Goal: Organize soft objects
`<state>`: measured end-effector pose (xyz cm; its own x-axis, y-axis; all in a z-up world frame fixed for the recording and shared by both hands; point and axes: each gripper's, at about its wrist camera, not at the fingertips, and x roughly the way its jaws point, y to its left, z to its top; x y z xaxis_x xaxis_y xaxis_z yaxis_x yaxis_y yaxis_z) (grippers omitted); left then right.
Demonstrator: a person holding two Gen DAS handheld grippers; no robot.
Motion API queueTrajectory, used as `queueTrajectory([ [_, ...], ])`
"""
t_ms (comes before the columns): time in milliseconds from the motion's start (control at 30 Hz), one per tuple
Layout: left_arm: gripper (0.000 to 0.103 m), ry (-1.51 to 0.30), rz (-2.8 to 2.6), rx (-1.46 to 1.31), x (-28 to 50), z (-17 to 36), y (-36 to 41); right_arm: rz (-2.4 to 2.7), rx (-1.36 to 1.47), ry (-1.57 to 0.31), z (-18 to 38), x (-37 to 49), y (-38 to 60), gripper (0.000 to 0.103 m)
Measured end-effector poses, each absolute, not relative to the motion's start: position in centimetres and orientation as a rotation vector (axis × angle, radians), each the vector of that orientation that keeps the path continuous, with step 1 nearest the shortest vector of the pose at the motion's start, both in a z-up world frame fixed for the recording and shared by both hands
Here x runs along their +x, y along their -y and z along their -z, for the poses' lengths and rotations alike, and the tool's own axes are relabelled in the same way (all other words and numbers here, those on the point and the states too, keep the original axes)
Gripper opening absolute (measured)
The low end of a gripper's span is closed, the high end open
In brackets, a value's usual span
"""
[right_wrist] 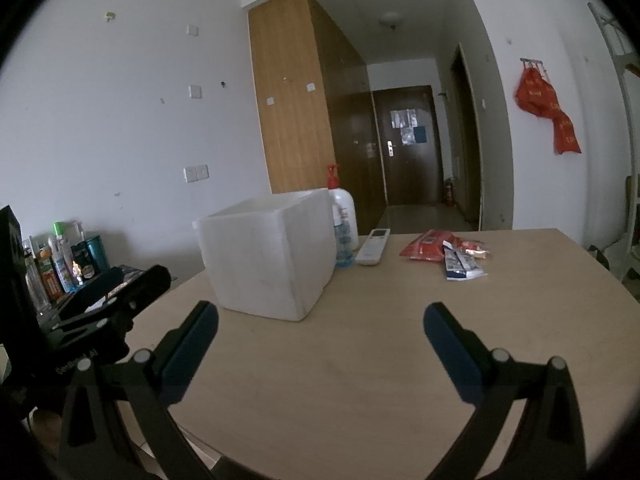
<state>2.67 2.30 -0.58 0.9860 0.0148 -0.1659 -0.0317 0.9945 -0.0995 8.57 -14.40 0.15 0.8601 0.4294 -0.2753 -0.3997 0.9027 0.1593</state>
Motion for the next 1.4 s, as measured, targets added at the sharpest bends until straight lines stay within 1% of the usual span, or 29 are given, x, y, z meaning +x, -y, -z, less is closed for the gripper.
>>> queueTrajectory([
  [1400, 0.103, -0.174, -0.026, -0.087, 3.16, 0.68, -2.65, -0.429, 0.099, -0.318, -0.03, 8.70, 14.90, 0.103],
])
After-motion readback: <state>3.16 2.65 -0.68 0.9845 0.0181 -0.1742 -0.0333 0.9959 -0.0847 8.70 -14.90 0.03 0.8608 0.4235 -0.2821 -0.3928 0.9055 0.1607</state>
